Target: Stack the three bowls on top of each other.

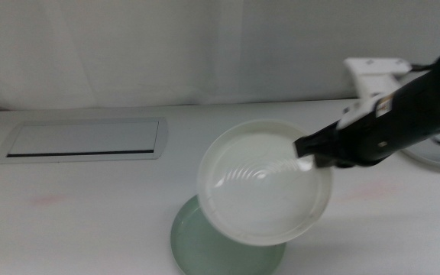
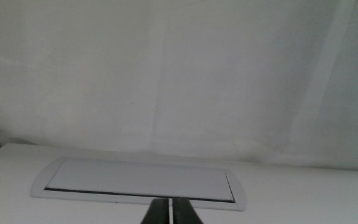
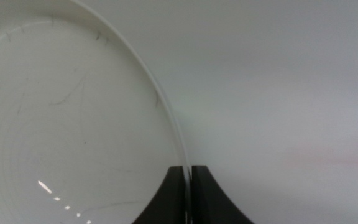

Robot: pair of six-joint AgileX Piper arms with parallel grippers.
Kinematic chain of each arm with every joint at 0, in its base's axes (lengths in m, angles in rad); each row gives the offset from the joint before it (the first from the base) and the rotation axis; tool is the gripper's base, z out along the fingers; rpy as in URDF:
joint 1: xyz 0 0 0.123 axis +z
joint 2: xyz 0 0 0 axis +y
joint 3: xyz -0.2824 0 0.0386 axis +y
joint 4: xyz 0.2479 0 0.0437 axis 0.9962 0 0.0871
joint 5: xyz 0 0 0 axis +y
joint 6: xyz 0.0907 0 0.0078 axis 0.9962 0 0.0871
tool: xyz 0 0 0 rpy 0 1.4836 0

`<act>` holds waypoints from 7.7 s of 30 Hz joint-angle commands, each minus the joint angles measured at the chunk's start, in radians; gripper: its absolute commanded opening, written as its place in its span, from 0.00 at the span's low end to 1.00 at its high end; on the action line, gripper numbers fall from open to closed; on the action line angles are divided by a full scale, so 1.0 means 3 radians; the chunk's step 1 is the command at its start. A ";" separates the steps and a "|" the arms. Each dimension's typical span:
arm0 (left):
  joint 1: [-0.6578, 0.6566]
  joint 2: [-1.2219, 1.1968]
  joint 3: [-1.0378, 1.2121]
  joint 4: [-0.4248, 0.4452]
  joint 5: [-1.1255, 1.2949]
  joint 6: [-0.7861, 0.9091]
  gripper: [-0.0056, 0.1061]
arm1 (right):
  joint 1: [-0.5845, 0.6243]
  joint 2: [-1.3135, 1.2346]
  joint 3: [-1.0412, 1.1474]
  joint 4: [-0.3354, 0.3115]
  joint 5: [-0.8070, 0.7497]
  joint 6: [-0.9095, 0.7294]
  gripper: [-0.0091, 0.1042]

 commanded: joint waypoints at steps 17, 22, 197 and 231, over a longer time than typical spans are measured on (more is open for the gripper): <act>0.0005 -0.0010 0.0118 0.0002 -0.0046 -0.0028 0.02 | 0.0379 0.0996 -0.0022 0.0147 -0.0528 0.0150 0.06; 0.0005 -0.0010 0.0118 0.0002 -0.0046 -0.0028 0.02 | 0.0379 0.1003 -0.0022 0.0152 -0.0533 0.0150 0.06; 0.0005 -0.0010 0.0124 0.0002 -0.0052 -0.0028 0.02 | 0.0303 0.1240 -0.0781 0.0323 0.0411 -0.0360 0.06; 0.0005 -0.0010 0.0124 0.0002 -0.0052 -0.0028 0.02 | 0.0346 0.1349 -0.0825 -0.0238 0.0384 -0.0224 0.99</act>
